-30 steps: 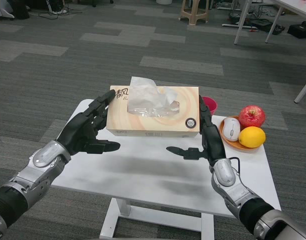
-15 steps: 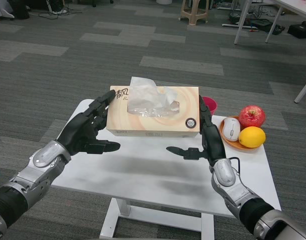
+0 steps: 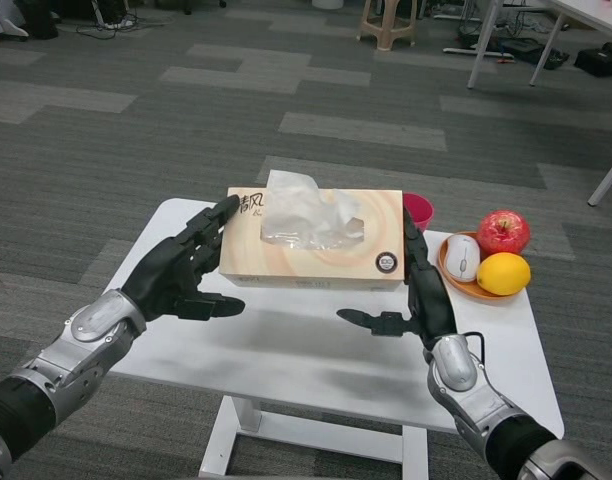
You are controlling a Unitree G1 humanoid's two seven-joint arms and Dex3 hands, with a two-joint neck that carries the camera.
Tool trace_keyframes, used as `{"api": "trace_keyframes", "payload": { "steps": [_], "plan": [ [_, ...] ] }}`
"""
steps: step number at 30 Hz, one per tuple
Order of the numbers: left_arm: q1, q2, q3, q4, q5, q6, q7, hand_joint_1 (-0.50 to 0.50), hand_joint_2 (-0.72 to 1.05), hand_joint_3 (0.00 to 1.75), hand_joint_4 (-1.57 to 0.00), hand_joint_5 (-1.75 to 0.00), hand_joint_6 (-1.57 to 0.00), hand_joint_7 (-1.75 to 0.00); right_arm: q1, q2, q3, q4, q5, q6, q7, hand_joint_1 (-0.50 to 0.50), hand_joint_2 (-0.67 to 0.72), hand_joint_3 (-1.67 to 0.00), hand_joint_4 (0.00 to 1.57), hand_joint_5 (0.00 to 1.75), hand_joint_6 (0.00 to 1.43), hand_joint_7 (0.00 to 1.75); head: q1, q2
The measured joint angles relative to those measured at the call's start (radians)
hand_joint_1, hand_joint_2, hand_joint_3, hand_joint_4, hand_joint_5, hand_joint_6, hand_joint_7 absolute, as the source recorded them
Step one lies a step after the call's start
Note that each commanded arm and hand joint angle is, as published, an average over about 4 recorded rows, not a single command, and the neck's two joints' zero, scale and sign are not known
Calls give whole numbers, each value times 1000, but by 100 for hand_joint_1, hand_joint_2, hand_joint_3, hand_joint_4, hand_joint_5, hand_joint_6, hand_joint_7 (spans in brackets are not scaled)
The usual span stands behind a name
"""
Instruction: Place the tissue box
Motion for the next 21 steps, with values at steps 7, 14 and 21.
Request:
{"api": "trace_keyframes", "payload": {
  "steps": [7,14,21],
  "plan": [
    [0,5,-40,15,-16,5,0,50,96,9,0,0,0,0,40,-2,0,-10,0,0,0,-17,-41,-40,11,29,0,7,0,-4],
    [0,6,-77,54,-22,8,-6,50,96,9,0,0,0,-3,69,-1,6,-10,-1,0,2,-17,-41,-40,9,29,0,7,-7,-14],
    [-3,3,-102,123,-30,7,-30,50,96,9,0,0,0,0,76,6,35,32,-7,-2,15,-15,-41,-40,10,29,0,7,-10,-23]
  ]
}}
